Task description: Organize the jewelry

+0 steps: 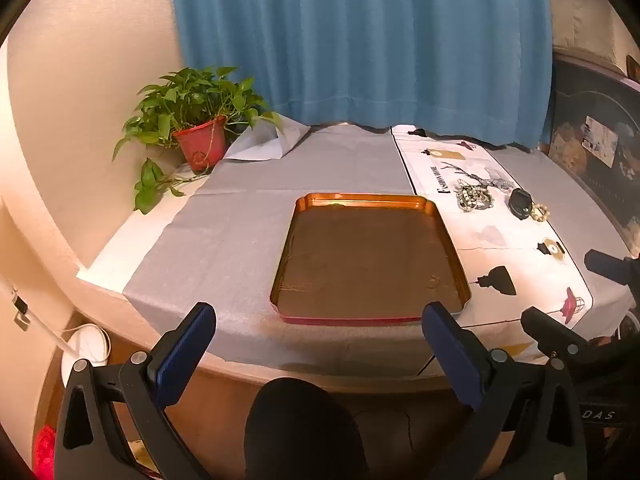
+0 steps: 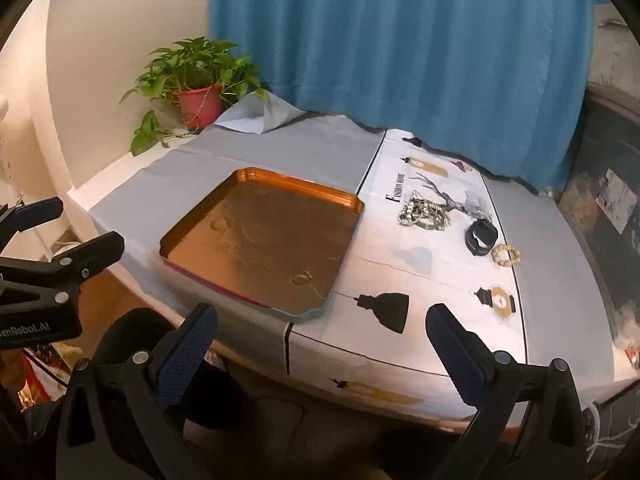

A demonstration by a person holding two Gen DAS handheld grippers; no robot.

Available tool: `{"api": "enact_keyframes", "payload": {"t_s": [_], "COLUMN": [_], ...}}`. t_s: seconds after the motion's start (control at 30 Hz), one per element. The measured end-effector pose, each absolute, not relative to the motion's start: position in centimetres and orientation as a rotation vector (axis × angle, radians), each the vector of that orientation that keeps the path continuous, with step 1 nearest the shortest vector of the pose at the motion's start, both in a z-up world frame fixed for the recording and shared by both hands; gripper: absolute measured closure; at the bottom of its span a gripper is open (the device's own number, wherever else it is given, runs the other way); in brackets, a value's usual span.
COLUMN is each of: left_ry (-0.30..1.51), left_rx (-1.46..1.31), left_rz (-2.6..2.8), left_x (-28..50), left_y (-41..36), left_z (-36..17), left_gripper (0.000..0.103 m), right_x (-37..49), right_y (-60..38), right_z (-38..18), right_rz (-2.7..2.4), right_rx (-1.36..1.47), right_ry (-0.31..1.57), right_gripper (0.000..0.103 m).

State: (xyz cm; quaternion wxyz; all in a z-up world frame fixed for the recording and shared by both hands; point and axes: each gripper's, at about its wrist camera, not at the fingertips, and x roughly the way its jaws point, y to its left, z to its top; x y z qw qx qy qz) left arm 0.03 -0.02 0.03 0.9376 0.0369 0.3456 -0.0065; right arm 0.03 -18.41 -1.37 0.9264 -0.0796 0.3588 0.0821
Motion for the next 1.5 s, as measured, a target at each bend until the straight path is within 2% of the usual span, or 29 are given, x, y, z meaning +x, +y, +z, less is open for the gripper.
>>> {"api": "enact_keyframes", "payload": {"t_s": [1.5], "left_ry": [0.708], "left_rx": [0.086], "left_rz": [-0.016], "left_x": [-1.0], "left_y": [0.3], "left_z": [-0.3], "left_gripper": [0.001], "right_x": [-1.5], "right_y": [-16.9], "right_z": [-1.3], "right_rz": [0.169], "right_rx": [-0.174], "right_ry": [0.756], "right_gripper": [0.000]}}
